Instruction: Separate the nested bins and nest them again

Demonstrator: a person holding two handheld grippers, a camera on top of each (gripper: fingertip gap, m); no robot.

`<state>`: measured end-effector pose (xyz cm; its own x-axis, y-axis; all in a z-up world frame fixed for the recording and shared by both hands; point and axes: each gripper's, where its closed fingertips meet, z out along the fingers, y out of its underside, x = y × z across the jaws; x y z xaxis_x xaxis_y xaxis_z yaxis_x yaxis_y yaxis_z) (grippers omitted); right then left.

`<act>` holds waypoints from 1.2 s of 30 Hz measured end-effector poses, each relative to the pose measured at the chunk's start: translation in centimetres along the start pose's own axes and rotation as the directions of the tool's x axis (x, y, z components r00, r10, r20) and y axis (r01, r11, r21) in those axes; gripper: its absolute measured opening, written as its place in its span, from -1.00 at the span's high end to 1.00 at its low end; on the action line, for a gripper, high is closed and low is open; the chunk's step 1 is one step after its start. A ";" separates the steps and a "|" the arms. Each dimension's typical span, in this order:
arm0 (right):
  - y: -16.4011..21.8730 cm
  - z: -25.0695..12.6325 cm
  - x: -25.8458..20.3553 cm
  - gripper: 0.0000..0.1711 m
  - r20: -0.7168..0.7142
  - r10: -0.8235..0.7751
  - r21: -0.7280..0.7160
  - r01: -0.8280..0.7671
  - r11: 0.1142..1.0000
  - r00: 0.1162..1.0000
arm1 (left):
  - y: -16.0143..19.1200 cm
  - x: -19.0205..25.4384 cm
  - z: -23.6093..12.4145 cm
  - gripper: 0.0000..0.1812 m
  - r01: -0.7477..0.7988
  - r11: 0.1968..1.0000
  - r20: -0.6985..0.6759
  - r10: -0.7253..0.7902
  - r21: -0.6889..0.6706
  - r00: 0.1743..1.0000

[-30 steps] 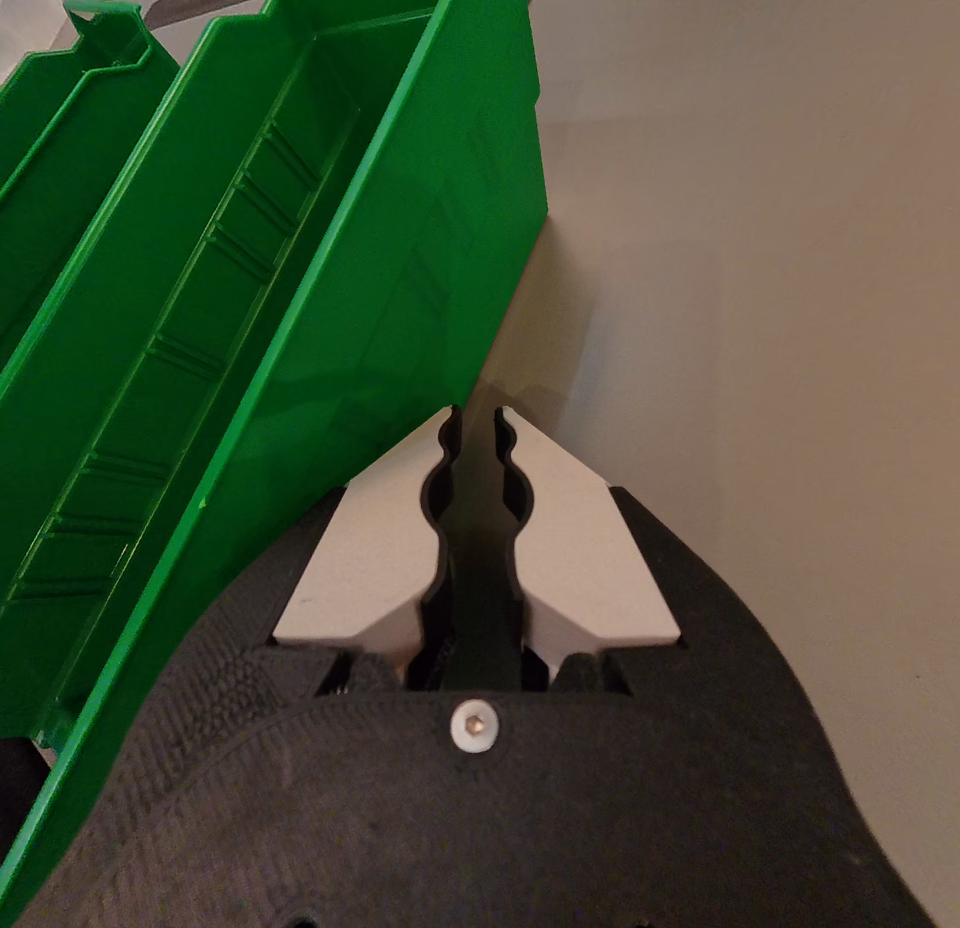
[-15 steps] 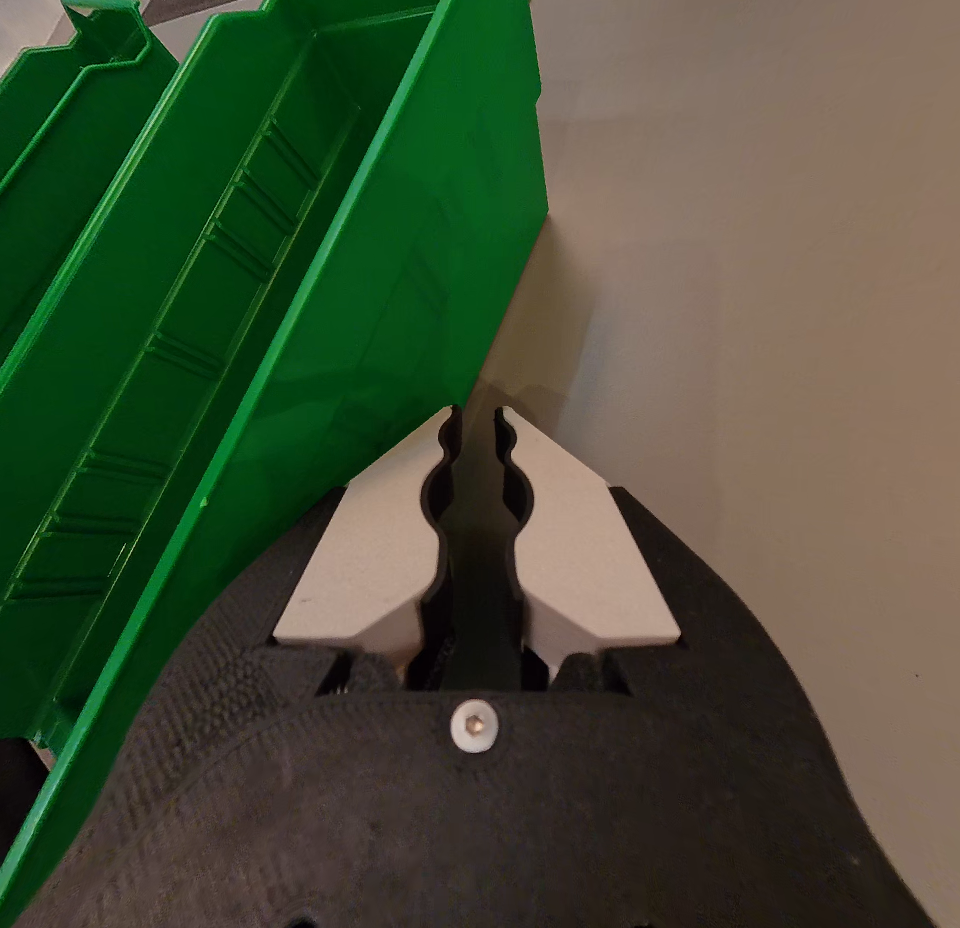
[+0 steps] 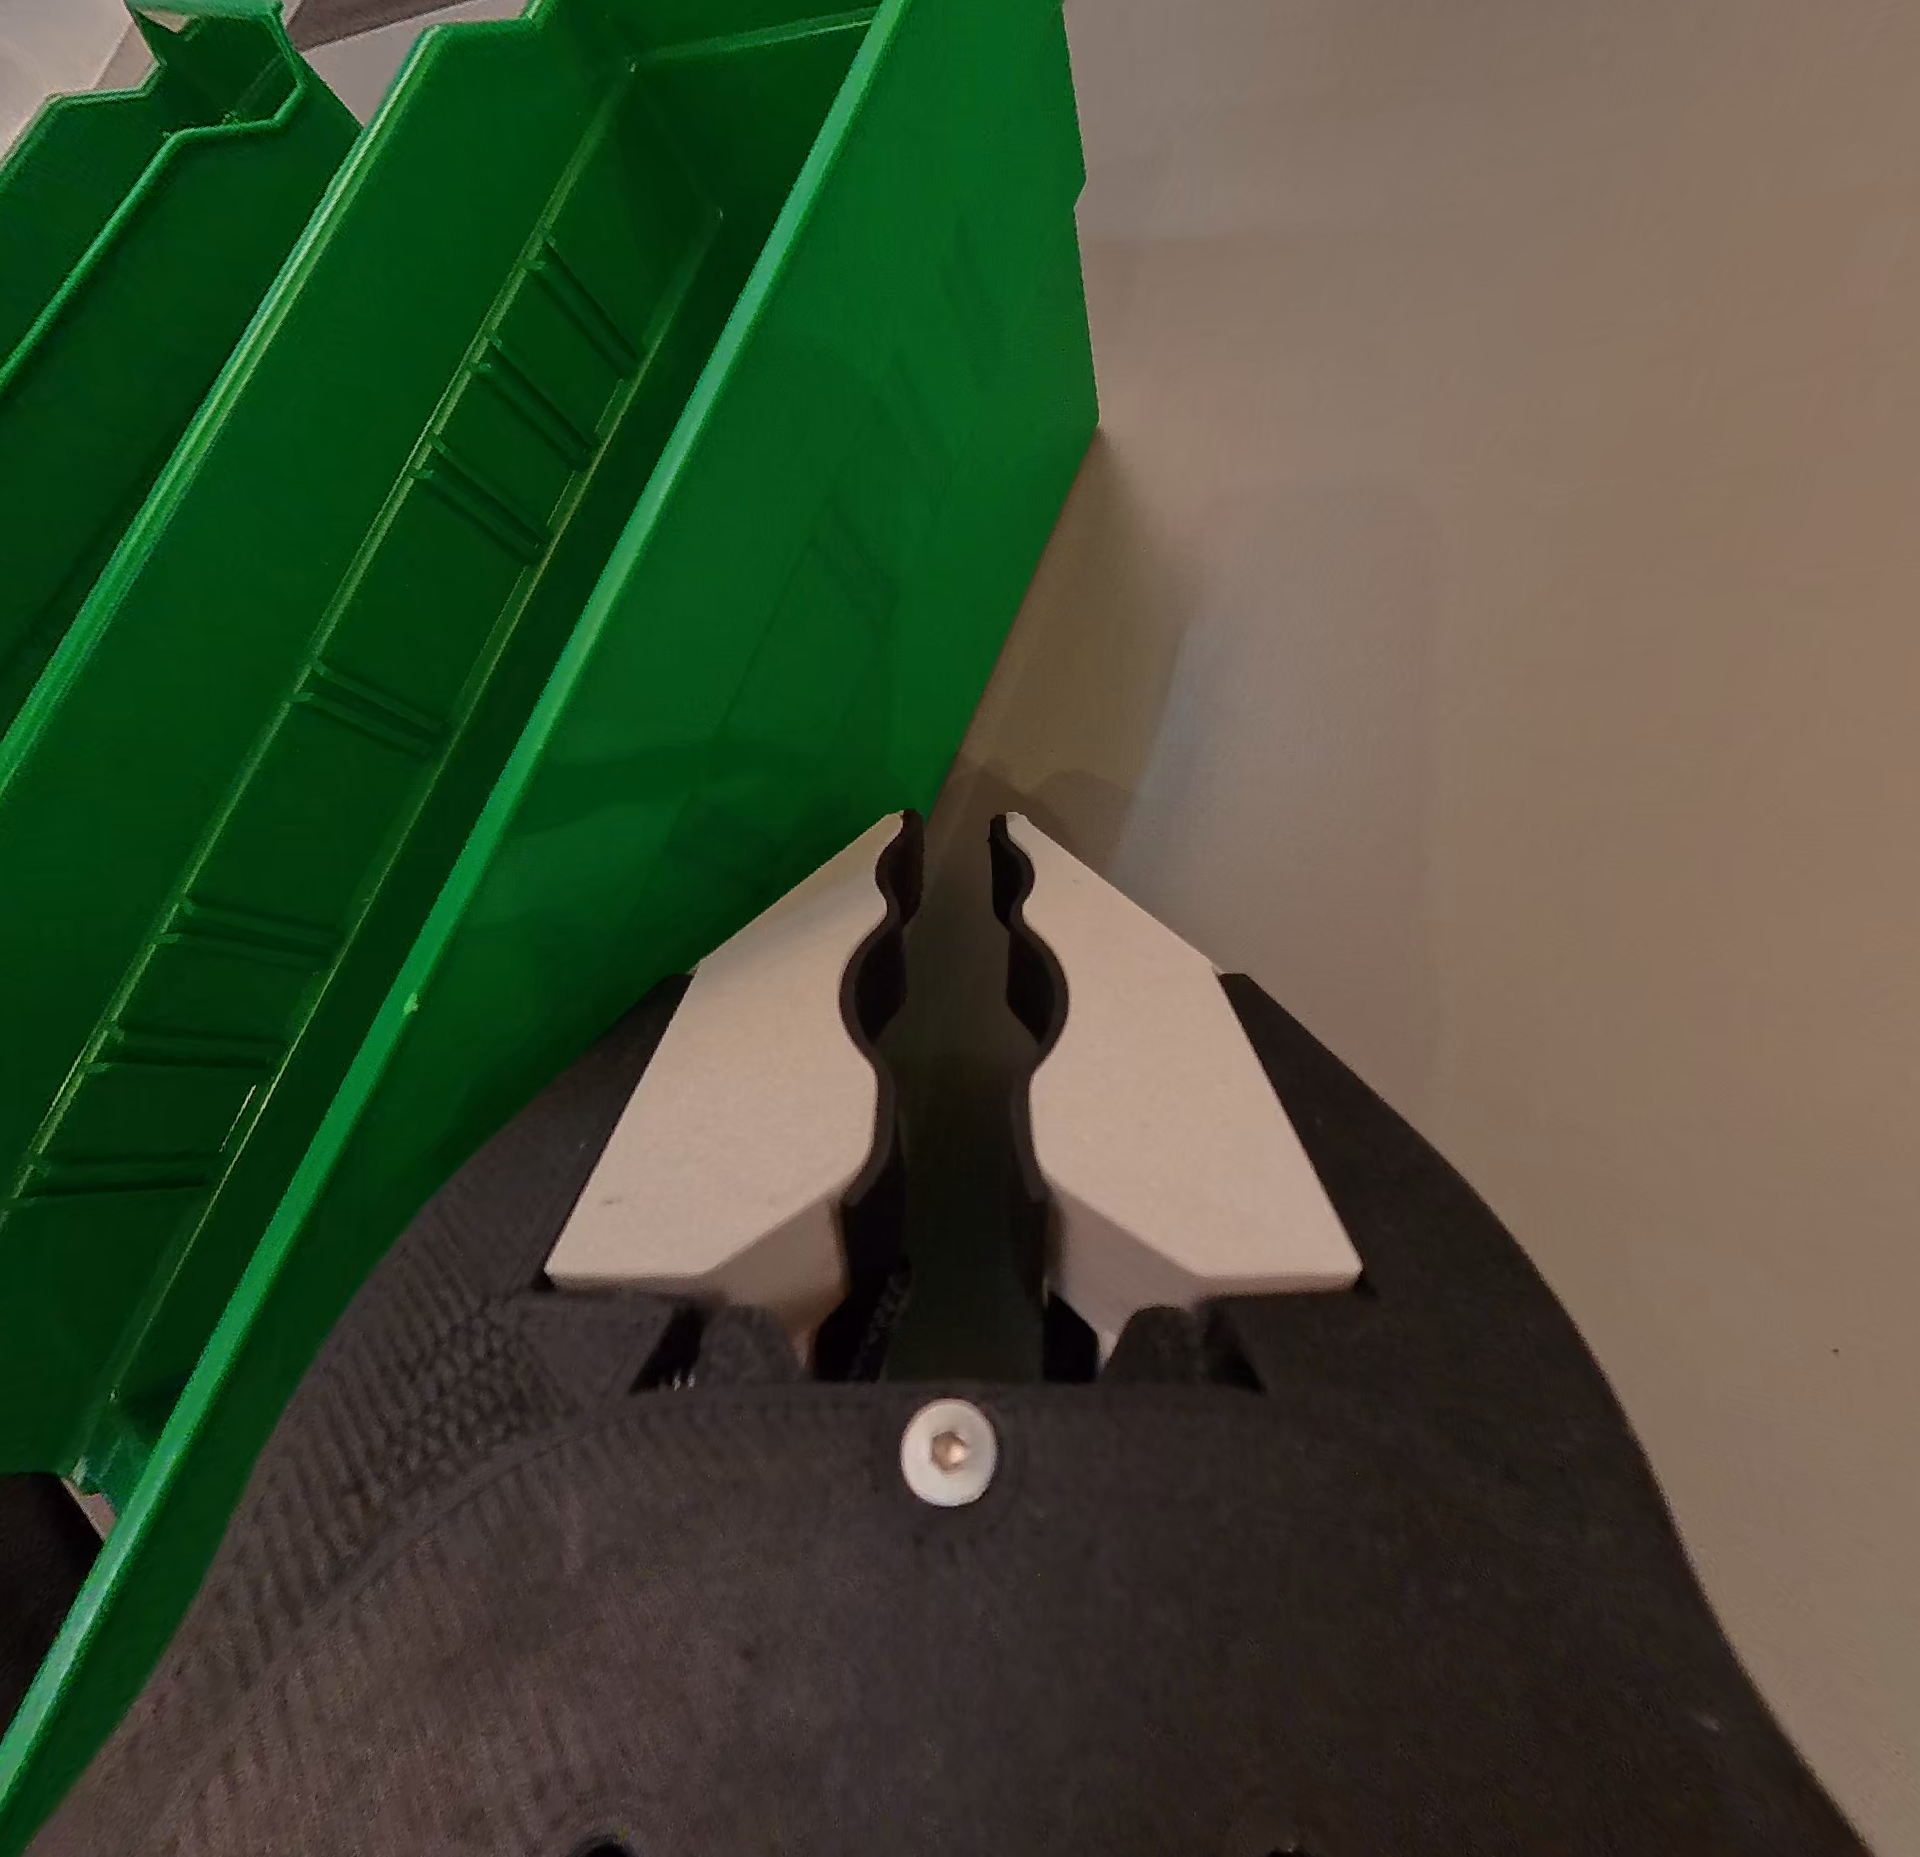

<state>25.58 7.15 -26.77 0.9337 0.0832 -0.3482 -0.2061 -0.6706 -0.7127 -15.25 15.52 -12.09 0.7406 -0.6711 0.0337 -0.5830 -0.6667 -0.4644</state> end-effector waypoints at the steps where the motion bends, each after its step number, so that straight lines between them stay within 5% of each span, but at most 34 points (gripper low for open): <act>1: 0.0 0.0 0.0 0.86 0.000 0.000 0.000 0.000 1.000 1.000 | 0.3 0.0 0.3 0.00 0.000 1.000 -0.001 0.000 -0.007 1.000; 16: 0.0 0.0 0.0 0.86 -0.002 0.001 -0.001 -0.001 1.000 1.000 | 3.4 -0.2 3.0 -0.13 -0.003 0.987 -0.002 0.003 -0.163 1.000; 21: 0.0 0.0 0.0 0.86 0.001 0.002 -0.001 -0.002 1.000 1.000 | 4.6 0.3 3.5 -0.34 -0.047 0.963 -0.013 0.045 -0.267 0.999; 26: 0.0 0.0 0.0 0.86 0.001 0.002 -0.002 -0.002 1.000 1.000 | 4.3 -0.2 3.4 -0.10 -0.037 0.963 0.011 0.041 -0.267 0.999; 36: 0.0 0.0 0.1 0.87 0.001 0.004 -0.001 -0.004 1.000 1.000 | 1.6 -0.5 0.5 -0.02 -0.029 0.990 0.012 0.031 -0.135 0.999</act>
<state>25.63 7.18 -26.81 0.9326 0.0817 -0.3515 -0.2092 -0.6713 -0.7111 -16.41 14.96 -13.25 0.7264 -0.6873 0.0087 -0.6439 -0.6848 -0.3412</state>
